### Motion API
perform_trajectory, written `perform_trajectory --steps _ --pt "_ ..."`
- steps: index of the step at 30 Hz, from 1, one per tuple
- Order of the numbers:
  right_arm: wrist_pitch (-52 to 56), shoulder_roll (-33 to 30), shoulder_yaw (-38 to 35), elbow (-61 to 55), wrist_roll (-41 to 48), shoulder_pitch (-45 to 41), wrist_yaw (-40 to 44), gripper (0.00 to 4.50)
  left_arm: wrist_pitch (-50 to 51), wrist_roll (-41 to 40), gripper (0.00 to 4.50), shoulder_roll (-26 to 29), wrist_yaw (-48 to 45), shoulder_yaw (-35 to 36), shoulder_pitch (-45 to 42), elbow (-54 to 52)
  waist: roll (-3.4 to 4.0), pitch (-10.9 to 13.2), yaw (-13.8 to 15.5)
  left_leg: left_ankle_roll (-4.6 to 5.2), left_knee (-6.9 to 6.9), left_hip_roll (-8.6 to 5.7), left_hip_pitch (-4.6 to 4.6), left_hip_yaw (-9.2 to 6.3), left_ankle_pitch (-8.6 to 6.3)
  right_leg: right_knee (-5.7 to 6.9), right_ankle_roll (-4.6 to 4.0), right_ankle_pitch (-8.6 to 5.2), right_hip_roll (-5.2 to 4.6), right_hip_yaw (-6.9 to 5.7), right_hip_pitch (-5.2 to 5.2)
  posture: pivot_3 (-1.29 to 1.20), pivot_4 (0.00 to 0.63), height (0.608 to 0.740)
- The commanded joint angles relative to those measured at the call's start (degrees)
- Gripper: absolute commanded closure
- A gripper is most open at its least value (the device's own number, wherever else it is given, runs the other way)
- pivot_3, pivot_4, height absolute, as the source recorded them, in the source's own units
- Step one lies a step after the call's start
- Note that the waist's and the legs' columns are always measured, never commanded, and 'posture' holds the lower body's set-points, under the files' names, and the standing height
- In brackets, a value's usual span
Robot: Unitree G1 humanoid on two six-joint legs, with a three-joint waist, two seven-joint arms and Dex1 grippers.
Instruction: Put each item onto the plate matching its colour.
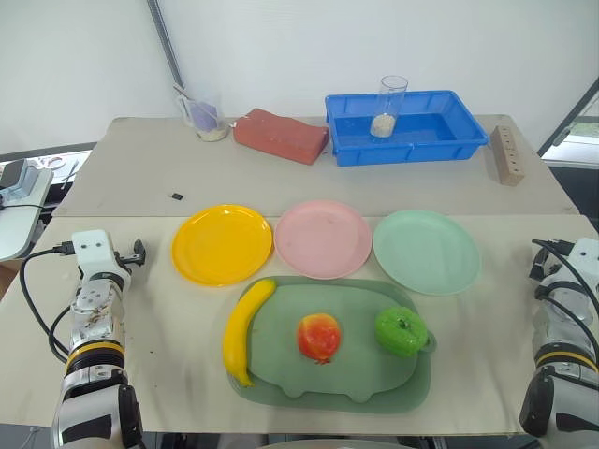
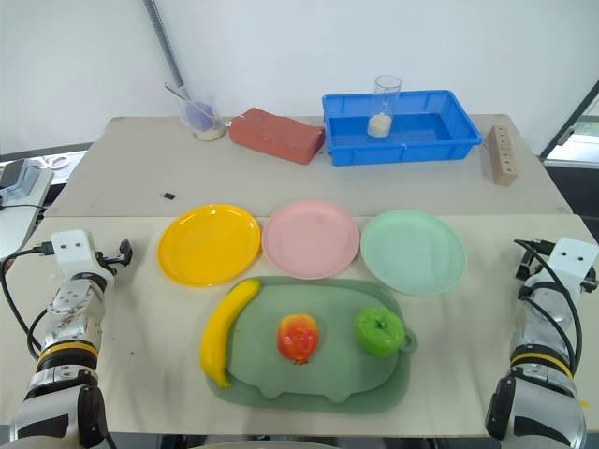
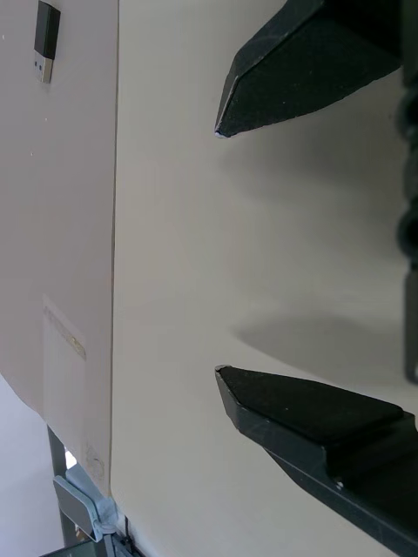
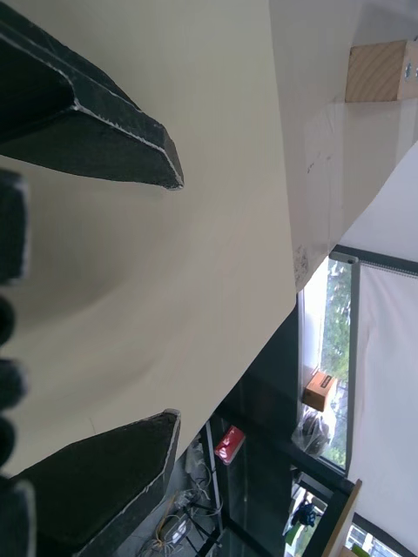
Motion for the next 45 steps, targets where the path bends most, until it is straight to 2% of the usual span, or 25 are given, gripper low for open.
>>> perform_trajectory --steps 1,3,6,9,12,16,21,26,32,37,43,45 --pt "-1.3 -1.2 -0.3 -2.5 0.7 -0.4 0.1 0.02 -0.6 -1.2 0.00 1.5 -0.8 1.0 0.2 -3.5 0.00 0.0 0.0 0.00 0.00 0.00 0.00 0.00 0.00 0.00 0.00 0.00 0.00 0.00 0.00 0.00 0.150 0.740" --pt "-1.2 -1.2 0.1 -2.7 0.4 -0.8 0.6 0.02 0.5 -2.2 0.00 1.6 -4.0 0.6 1.3 -6.3 0.00 0.0 0.0 0.00 0.00 0.00 0.00 0.00 0.00 0.00 0.00 0.00 0.00 0.00 0.00 0.00 0.150 0.740" --pt "-0.7 -1.4 2.1 -3.1 -0.7 -2.4 3.0 0.02 3.2 -2.9 0.00 2.9 -13.4 -3.4 5.3 -16.1 0.01 0.0 -0.2 0.00 -0.02 0.00 0.00 0.01 0.00 0.00 0.00 0.00 0.00 0.01 0.00 0.00 0.150 0.740" --pt "-0.4 -1.9 5.8 -5.4 -1.8 -4.5 9.8 0.02 10.7 -8.3 0.00 5.5 -24.8 -6.8 11.7 -32.3 0.09 0.0 -0.5 -0.01 -0.06 0.02 0.00 0.03 0.00 -0.01 -0.01 0.01 0.00 0.04 -0.01 0.00 0.150 0.740" --pt "1.0 -3.0 8.7 -9.9 -1.1 -6.5 19.2 0.02 19.1 -13.0 0.00 9.3 -30.8 -8.3 16.7 -46.4 0.17 0.1 -0.5 -0.03 -0.07 0.06 -0.01 0.05 0.00 0.00 -0.02 0.01 0.02 0.05 -0.04 0.00 0.150 0.740" --pt "7.4 -3.8 12.4 -21.6 3.7 -8.1 35.5 0.02 28.3 -19.2 0.00 13.2 -35.7 -8.9 20.9 -59.6 0.25 0.1 -0.3 -0.02 -0.05 0.08 -0.01 0.02 0.00 0.00 -0.02 0.00 0.04 0.04 -0.03 0.00 0.150 0.740" --pt "26.1 -5.1 18.7 -46.7 14.7 -4.9 54.6 0.02 36.7 -25.2 0.00 16.0 -38.9 -10.1 28.0 -72.7 0.27 0.1 0.0 -0.01 -0.05 0.11 -0.08 0.03 -0.01 -0.03 -0.04 -0.01 0.04 0.02 -0.06 0.00 0.150 0.740" --pt "43.9 -6.1 24.4 -68.0 25.8 -3.0 62.6 0.02 40.3 -25.0 0.00 16.0 -37.6 -12.2 31.2 -76.5 0.20 0.2 0.6 0.00 -0.02 0.14 -0.03 0.02 -0.03 -0.02 -0.22 -0.10 0.04 -0.01 -0.06 0.00 0.150 0.740" --pt "53.3 -4.8 28.2 -82.9 33.6 -5.2 64.7 0.02 43.0 -23.8 0.00 12.8 -33.4 -16.4 32.4 -79.2 0.07 0.2 1.4 -0.05 -0.01 0.15 -0.06 0.03 -0.07 -0.03 -0.35 -0.17 0.02 -0.01 -0.18 0.00 0.150 0.740" --pt "55.2 -5.2 29.7 -86.6 34.2 -6.2 65.5 0.02 43.5 -21.0 0.00 10.4 -29.7 -20.5 32.0 -79.3 -0.17 0.2 1.6 -0.14 0.01 0.15 -0.06 0.02 -0.13 -0.05 -0.39 -0.18 0.01 -0.02 -0.41 0.00 0.150 0.740" --pt "54.9 -4.4 29.8 -87.1 33.7 -6.8 64.9 0.02 40.1 -16.8 0.00 10.2 -30.0 -23.0 32.6 -77.6 -0.18 0.2 1.5 -0.15 -0.01 0.17 -0.10 0.02 -0.13 -0.04 -0.44 -0.21 0.03 -0.01 -0.51 0.00 0.150 0.740" --pt "54.9 -4.2 29.9 -87.1 33.5 -6.8 64.7 0.00 39.7 -16.9 0.55 10.0 -30.4 -22.9 32.7 -77.6 -0.19 0.2 1.5 -0.13 -0.02 0.17 -0.10 0.02 -0.13 -0.04 -0.45 -0.21 0.03 0.00 -0.53 0.00 0.150 0.740"
